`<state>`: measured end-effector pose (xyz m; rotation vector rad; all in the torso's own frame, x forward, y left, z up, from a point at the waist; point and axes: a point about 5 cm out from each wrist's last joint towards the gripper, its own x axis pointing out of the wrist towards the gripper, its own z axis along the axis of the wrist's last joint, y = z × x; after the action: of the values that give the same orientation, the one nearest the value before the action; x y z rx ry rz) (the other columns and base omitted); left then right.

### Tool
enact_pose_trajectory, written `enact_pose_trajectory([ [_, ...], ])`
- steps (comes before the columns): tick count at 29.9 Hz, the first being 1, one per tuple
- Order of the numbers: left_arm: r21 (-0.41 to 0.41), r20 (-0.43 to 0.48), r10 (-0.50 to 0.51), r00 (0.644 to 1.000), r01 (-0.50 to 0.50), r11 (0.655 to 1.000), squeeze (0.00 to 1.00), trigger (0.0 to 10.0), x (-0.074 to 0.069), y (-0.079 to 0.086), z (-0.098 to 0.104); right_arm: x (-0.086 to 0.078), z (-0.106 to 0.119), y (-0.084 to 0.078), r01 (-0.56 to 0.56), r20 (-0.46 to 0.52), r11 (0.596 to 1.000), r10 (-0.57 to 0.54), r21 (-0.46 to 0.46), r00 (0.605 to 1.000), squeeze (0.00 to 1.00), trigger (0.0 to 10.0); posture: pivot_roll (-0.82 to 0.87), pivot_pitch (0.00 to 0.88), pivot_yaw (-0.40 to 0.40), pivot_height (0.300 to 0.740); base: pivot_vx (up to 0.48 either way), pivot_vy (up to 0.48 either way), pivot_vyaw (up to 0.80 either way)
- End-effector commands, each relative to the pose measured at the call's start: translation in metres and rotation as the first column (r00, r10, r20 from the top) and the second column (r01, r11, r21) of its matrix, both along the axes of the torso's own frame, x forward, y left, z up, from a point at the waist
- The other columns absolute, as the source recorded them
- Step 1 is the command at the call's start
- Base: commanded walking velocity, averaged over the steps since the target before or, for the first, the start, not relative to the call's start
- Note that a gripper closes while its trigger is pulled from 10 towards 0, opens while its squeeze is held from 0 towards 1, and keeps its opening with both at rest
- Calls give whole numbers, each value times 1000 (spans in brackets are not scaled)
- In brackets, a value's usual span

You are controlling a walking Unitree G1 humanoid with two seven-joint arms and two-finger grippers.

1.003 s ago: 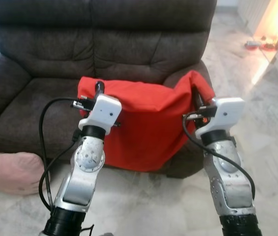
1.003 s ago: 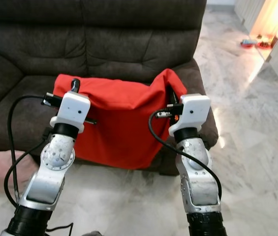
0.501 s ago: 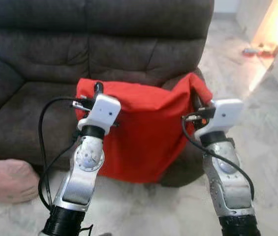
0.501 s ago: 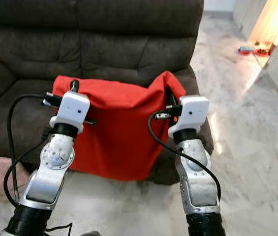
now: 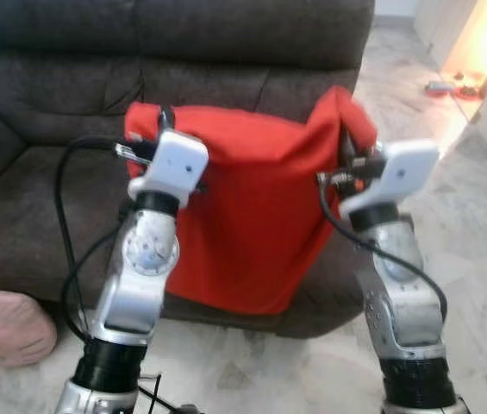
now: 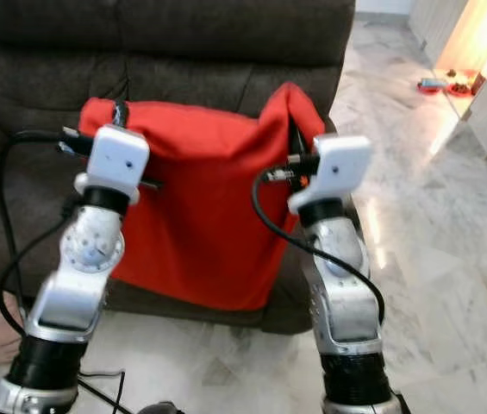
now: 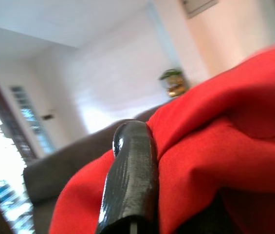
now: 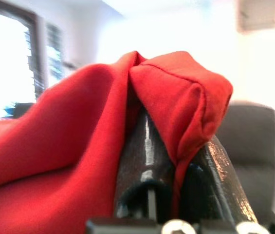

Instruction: Move the pillow to the sofa from floor

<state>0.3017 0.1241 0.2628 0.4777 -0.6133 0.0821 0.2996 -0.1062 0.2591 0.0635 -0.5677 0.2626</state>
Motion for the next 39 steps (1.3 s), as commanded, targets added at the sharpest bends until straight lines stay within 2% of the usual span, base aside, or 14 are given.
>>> enact_pose_trajectory([
  [1, -8, 172, -49, 984, 51, 999, 0, 10000, -15, -10, 36, -6, 10, -5, 2, 49, 1000, -3, 8, 999, 0, 10000, 150, 61, -16, 740, 337, 0, 0],
  [4, -5, 195, -49, 980, 51, 999, 0, 10000, -18, -11, 43, -9, 23, -1, -21, 90, 1000, 20, 14, 996, 0, 10000, 151, 60, -17, 740, 344, 0, 0],
  [7, -9, 219, -50, 974, 53, 999, 0, 10000, -19, -11, 51, -16, 39, 12, -93, 148, 996, 92, -3, 985, 0, 10000, 149, 53, -21, 740, 347, 0, 0],
  [10, -11, 219, -50, 974, 54, 998, 0, 10000, -19, -11, 51, -17, 38, 18, -122, 151, 992, 125, -26, 981, 0, 10000, 151, 50, -22, 740, 347, 0, 0],
  [12, -10, 213, -51, 976, 54, 998, 0, 10000, -18, -12, 49, -18, 32, 24, -140, 146, 987, 151, -84, 978, 0, 10000, 152, 49, -23, 740, 349, 0, 781],
  [15, -10, 210, -49, 976, 53, 999, 0, 10000, -18, -12, 48, -18, 28, 23, -147, 133, 987, 155, -64, 979, 0, 10000, 154, 48, -25, 740, 349, 0, 781],
  [20, -14, 197, -42, 980, 45, 999, 0, 10000, -17, -11, 45, -13, 23, 17, -131, 91, 991, 134, -40, 987, 0, 10000, 151, 46, -27, 740, 350, 0, 0],
  [29, -12, 129, -49, 990, 51, 999, 0, 10000, -13, -10, 33, -11, 16, 16, -116, 54, 992, 118, -44, 992, 0, 10000, 155, 54, -28, 740, 327, 0, 0],
  [37, 51, -2, -36, 999, 36, 998, 0, 10000, -10, -6, -1, -8, 7, 20, -129, 9, 989, 130, -70, 991, 0, 10000, 156, 61, -31, 740, 0, 0, 0],
  [39, 50, 4, -38, 999, 38, 998, 0, 10000, -11, -6, 1, -8, 7, 20, -130, 9, 989, 131, -69, 991, 0, 10000, 157, 63, -32, 740, 0, 0, 0],
])
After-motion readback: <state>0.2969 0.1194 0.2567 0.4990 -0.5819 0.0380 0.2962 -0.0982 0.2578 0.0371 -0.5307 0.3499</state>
